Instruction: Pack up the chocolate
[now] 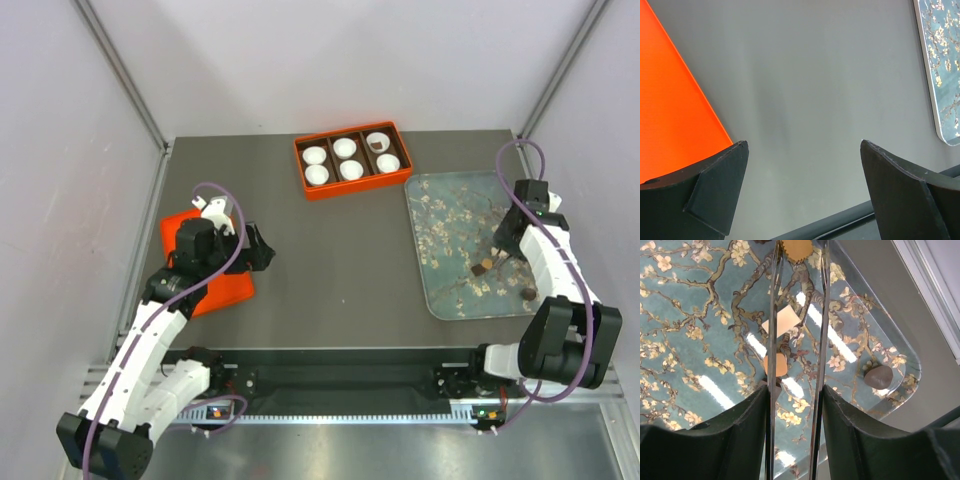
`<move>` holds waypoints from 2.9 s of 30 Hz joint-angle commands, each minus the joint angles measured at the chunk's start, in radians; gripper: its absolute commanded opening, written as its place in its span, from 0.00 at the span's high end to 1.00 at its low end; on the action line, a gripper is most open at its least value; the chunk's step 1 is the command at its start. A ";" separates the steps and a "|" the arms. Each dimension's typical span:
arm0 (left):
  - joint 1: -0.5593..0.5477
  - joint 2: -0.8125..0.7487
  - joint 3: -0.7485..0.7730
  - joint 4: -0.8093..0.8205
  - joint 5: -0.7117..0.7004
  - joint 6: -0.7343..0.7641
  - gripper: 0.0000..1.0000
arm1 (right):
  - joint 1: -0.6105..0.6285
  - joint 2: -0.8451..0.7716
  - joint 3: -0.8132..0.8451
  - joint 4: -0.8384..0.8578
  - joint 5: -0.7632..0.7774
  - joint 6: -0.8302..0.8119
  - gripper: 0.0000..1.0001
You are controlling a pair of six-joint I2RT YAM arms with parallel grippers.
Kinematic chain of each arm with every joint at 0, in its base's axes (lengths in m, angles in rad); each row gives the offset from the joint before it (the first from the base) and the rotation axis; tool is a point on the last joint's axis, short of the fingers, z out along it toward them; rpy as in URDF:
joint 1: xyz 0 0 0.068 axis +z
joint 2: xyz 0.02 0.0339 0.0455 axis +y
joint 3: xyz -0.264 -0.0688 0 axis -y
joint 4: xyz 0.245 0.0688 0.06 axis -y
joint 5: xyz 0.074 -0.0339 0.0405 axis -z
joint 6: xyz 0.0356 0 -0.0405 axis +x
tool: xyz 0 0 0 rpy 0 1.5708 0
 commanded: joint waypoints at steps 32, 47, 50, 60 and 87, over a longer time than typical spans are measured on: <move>-0.005 -0.022 0.001 0.025 -0.012 0.012 0.02 | 0.021 -0.082 -0.034 0.058 -0.153 -0.004 0.65; -0.005 -0.010 0.000 0.025 -0.018 0.012 0.02 | 0.418 0.043 0.232 0.053 -0.074 0.068 0.66; -0.004 -0.004 0.000 0.024 -0.019 0.012 0.02 | 0.478 0.143 0.356 0.070 -0.072 0.060 0.66; -0.004 0.010 -0.002 0.022 -0.027 0.012 0.02 | 0.578 0.450 0.694 0.156 -0.055 -0.049 0.67; -0.004 0.023 0.000 0.021 -0.032 0.009 0.02 | 0.584 0.691 0.806 0.245 -0.018 -0.116 0.64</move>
